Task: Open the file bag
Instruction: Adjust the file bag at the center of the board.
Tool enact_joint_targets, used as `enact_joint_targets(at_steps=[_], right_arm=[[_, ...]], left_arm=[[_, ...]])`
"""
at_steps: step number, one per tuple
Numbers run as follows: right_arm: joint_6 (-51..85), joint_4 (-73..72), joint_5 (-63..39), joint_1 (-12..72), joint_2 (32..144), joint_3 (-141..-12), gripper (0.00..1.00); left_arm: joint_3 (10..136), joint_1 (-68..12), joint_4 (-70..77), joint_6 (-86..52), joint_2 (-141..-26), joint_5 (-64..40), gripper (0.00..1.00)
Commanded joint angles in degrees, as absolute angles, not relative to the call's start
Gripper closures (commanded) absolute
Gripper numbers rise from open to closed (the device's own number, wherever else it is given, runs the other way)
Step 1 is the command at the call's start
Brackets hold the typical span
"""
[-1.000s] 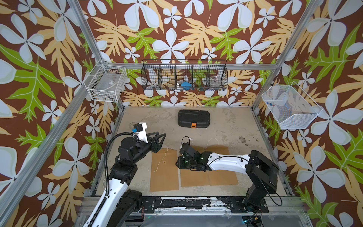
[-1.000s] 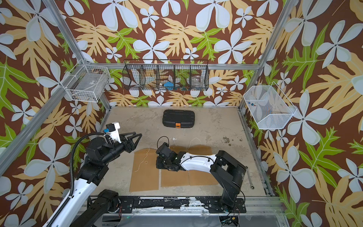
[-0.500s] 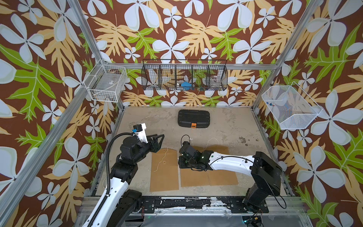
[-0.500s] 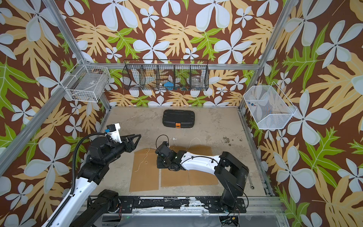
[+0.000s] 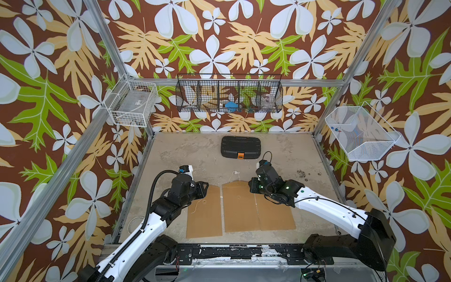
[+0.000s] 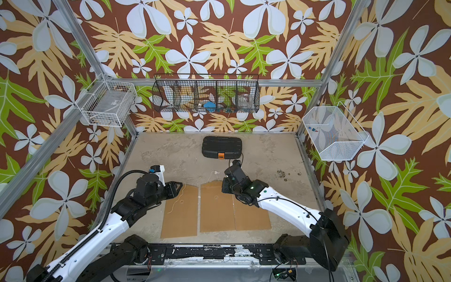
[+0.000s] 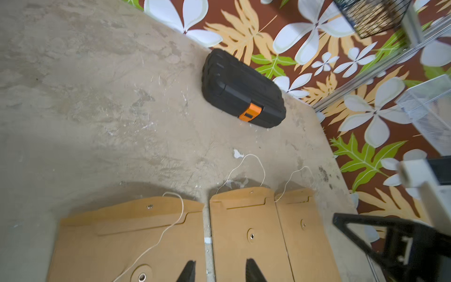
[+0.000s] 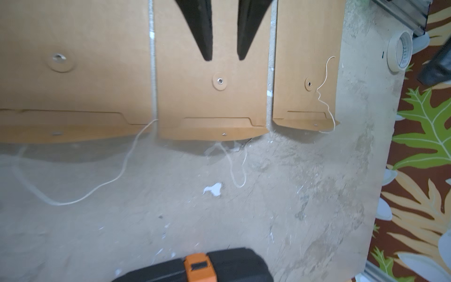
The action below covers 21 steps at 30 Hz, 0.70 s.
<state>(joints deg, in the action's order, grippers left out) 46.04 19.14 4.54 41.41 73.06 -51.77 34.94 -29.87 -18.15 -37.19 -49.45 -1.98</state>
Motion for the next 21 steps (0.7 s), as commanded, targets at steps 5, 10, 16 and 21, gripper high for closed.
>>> enact_joint_targets(at_steps=[5, 10, 16, 21], right_arm=[[39.74, 23.46, 4.98, 34.96, 65.45, -49.46, 0.77], [37.39, 24.16, 3.76, 32.17, 63.38, -48.69, 0.77], [36.13, 23.14, 1.29, 29.33, 62.97, -47.99, 0.77], [35.87, 22.15, 0.27, 28.26, 63.63, -47.90, 0.76]], left_arm=[[30.31, -37.79, -23.44, -46.67, -54.64, 13.18, 0.80], [27.86, -38.56, -23.74, -49.01, -57.07, 15.28, 0.84], [25.42, -39.11, -22.80, -50.01, -58.83, 15.14, 0.85], [23.30, -39.28, -19.86, -49.86, -61.27, 13.71, 0.85]])
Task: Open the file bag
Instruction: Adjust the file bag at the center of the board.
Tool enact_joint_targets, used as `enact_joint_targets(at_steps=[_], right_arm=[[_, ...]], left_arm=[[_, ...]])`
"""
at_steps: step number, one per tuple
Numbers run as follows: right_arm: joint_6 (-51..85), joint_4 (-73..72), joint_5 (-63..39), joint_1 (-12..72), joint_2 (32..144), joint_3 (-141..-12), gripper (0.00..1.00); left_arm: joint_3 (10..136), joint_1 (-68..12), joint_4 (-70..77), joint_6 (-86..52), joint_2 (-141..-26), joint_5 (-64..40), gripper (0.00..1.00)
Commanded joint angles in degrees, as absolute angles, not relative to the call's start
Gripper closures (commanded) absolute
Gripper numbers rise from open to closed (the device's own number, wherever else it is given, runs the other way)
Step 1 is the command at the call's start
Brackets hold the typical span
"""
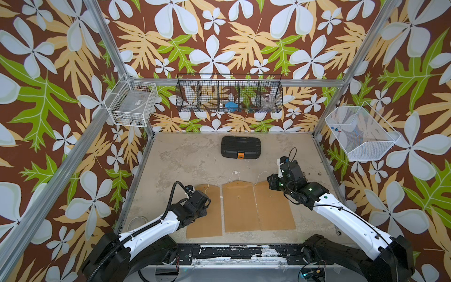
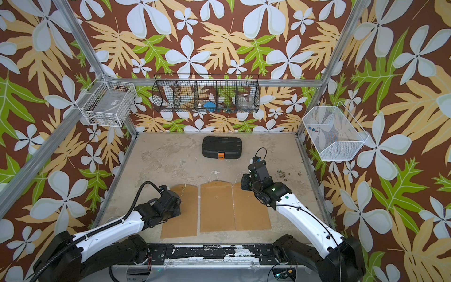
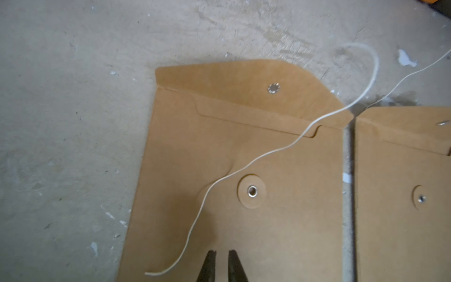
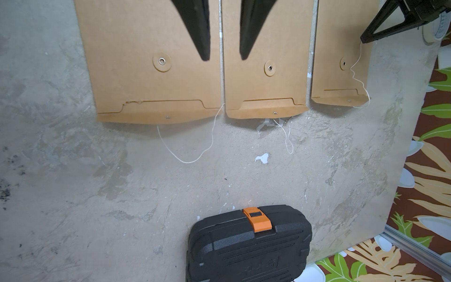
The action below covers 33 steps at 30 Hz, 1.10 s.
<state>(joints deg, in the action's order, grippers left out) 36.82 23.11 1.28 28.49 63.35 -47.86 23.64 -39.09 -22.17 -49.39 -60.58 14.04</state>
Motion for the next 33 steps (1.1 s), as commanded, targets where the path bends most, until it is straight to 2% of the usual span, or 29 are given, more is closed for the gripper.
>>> enact_joint_targets(at_steps=[1, 17, 33], right_arm=[[35.77, 22.00, 0.10, 28.24, 63.80, -47.90, 0.76], [35.12, 21.81, -1.82, 25.35, 63.94, -47.64, 0.76], [33.58, 22.41, -2.54, 24.35, 65.39, -49.61, 0.76]], left_arm=[[23.20, -39.29, -19.40, -49.79, -61.79, 13.63, 0.85], [23.55, -39.24, -15.45, -49.29, -69.71, 14.06, 0.84], [20.45, -39.29, -15.56, -54.14, -66.12, 15.78, 0.84]])
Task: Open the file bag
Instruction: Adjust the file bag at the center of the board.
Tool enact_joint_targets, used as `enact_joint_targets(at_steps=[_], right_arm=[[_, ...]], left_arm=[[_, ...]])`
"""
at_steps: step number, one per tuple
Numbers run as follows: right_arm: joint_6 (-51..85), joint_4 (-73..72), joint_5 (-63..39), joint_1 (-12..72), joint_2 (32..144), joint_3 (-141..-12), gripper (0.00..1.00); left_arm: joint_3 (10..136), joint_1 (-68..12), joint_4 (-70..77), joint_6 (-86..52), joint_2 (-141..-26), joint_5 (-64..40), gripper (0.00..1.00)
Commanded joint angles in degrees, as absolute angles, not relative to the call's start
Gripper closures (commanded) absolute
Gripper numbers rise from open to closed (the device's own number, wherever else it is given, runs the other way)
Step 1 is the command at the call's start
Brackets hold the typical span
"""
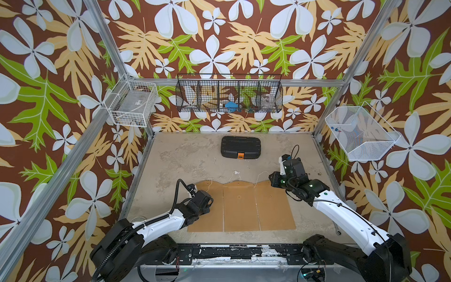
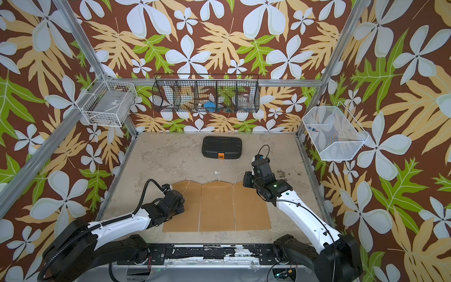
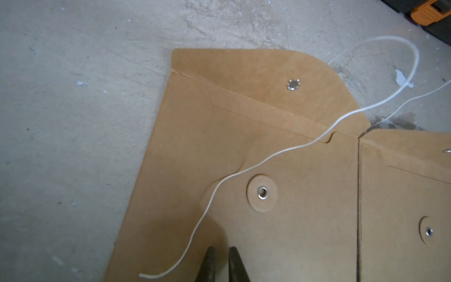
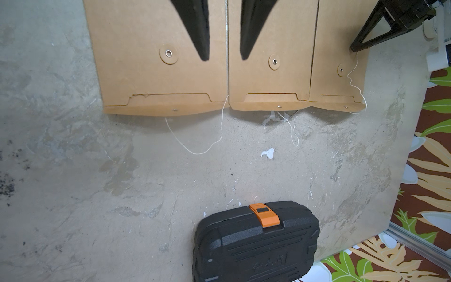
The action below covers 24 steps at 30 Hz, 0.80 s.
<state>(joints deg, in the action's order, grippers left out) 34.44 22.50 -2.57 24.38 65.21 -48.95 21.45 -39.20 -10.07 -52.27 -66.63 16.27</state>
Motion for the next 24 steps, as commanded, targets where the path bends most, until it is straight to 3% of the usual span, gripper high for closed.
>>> enact_joint_targets(at_steps=[1, 14, 24], right_arm=[[33.42, 22.41, -2.55, 24.26, 65.47, -49.74, 0.76], [32.73, 22.54, -3.16, 23.82, 65.31, -50.27, 0.76], [32.52, 22.46, -3.20, 23.73, 64.34, -50.01, 0.76]], left_arm=[[20.16, -39.29, -15.64, -54.59, -65.71, 15.82, 0.85], [19.22, -39.29, -15.63, -55.65, -63.19, 16.16, 0.84], [28.60, -39.29, -18.71, -50.26, -62.82, 20.30, 0.66]])
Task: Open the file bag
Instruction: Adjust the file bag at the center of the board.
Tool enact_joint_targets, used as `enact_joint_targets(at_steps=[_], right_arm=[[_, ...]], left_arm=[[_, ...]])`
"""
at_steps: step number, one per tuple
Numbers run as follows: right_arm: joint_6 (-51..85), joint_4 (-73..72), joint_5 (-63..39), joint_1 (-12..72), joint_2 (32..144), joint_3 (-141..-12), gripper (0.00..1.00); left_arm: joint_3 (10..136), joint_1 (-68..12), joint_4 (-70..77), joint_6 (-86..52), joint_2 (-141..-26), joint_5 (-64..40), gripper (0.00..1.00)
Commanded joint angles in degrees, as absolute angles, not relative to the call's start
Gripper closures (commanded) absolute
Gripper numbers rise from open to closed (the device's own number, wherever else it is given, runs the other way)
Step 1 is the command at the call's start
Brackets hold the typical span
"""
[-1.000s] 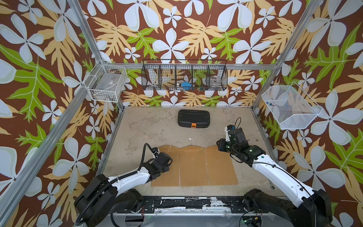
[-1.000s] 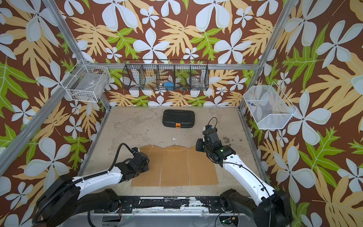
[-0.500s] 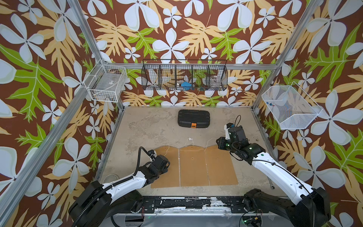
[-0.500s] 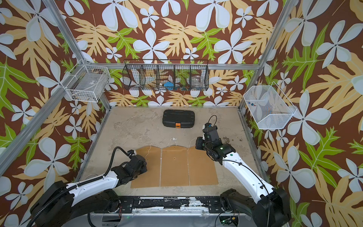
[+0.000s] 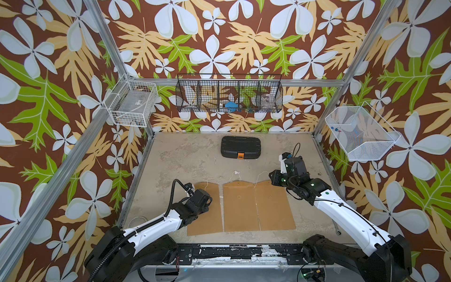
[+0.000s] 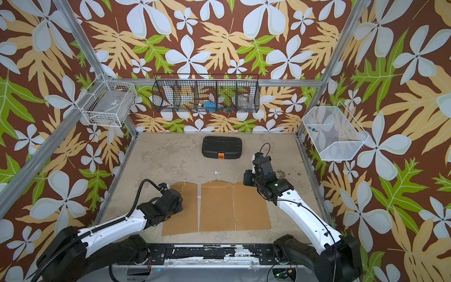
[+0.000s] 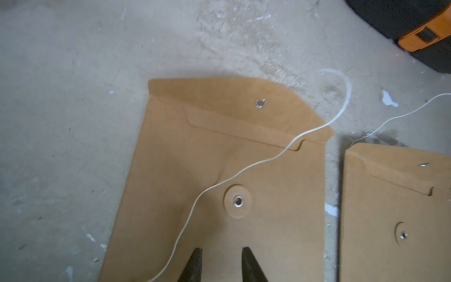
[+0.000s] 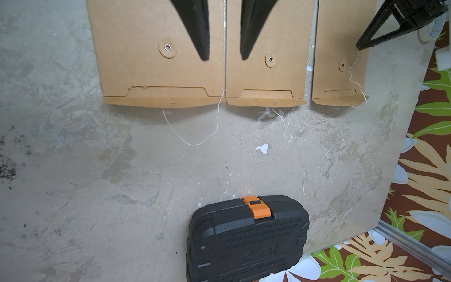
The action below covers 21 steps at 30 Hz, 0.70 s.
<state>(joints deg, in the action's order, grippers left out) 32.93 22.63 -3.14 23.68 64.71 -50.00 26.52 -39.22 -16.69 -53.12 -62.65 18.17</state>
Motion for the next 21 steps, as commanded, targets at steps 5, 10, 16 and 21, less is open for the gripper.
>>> enact_joint_targets(at_steps=[5, 10, 16, 21], right_arm=[[32.53, 22.59, -3.24, 23.73, 63.76, -50.01, 0.76], [32.47, 22.54, -3.42, 23.73, 63.19, -49.92, 0.76], [31.84, 22.66, -4.20, 23.74, 63.28, -49.81, 0.76], [31.41, 22.85, -4.55, 23.73, 63.22, -50.45, 0.76]], left_arm=[[32.04, -39.29, -19.10, -48.35, -64.29, 20.27, 0.65], [30.16, -39.29, -19.82, -49.46, -64.78, 21.01, 0.69], [27.71, -36.88, -18.39, -49.62, -64.79, 22.46, 0.70], [27.64, -30.51, -18.47, -47.05, -63.66, 22.76, 0.70]])
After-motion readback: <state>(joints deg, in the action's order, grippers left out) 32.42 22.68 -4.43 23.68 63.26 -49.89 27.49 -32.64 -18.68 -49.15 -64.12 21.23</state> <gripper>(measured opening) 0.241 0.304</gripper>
